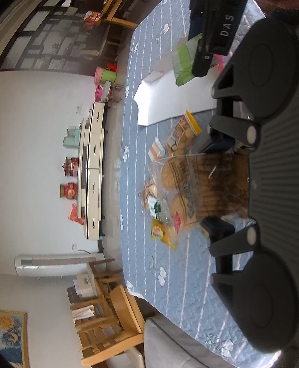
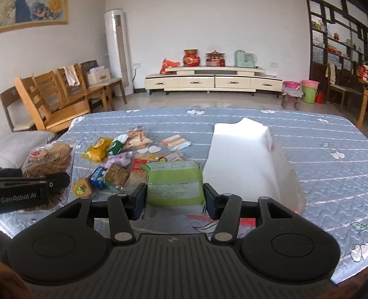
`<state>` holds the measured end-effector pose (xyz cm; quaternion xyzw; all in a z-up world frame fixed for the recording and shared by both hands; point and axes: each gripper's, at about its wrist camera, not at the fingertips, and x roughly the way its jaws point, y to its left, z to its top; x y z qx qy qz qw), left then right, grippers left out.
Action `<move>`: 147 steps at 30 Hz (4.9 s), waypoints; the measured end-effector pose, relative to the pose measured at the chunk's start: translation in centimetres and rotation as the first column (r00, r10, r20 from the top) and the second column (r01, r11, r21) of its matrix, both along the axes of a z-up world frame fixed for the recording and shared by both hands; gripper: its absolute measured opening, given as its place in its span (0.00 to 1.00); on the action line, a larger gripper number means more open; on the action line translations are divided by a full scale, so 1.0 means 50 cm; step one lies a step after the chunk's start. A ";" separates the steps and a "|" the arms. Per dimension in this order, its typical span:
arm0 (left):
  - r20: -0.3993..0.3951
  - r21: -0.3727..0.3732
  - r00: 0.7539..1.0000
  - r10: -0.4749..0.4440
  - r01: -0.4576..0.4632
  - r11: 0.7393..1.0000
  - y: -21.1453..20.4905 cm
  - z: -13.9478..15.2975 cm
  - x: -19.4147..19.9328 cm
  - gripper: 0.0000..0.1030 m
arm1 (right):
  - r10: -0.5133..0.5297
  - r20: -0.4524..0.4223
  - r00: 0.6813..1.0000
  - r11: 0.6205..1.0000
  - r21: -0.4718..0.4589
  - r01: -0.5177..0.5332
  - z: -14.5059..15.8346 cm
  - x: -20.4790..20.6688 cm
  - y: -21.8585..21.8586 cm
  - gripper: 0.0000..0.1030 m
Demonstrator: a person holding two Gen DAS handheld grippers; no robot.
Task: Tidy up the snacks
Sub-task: 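Carry the cookie bag with the left tool while the right tool carries the green packet over the white tray, then open the left tool over the white tray while the right tool releases the green packet there, then withdraw both open tools from the white tray back toward the snack pile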
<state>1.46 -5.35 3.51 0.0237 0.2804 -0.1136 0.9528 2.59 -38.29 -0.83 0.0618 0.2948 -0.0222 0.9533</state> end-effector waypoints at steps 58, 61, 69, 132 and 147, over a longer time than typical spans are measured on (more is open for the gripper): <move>-0.112 0.030 0.962 -0.250 0.255 0.966 -0.385 -0.054 0.242 0.54 | -0.128 -0.124 0.984 0.991 0.016 0.131 -0.067 0.327 -0.269 0.63; -0.119 0.036 0.959 -0.257 0.263 0.964 -0.400 -0.067 0.258 0.54 | -0.122 -0.141 0.982 0.992 0.014 0.125 -0.076 0.350 -0.272 0.63; -0.139 -0.002 0.948 -0.285 0.288 0.958 -0.434 -0.091 0.310 0.54 | -0.122 -0.162 0.979 0.993 -0.015 0.121 -0.087 0.404 -0.287 0.63; -0.069 0.050 0.996 0.055 -0.051 0.997 -0.030 0.014 0.036 0.96 | -0.065 -0.078 0.995 0.997 -0.057 0.060 0.016 0.044 0.047 1.00; -0.074 0.031 0.992 0.103 -0.101 0.994 0.028 0.006 0.042 0.96 | -0.008 -0.089 0.996 0.998 -0.060 0.003 0.005 0.065 0.098 1.00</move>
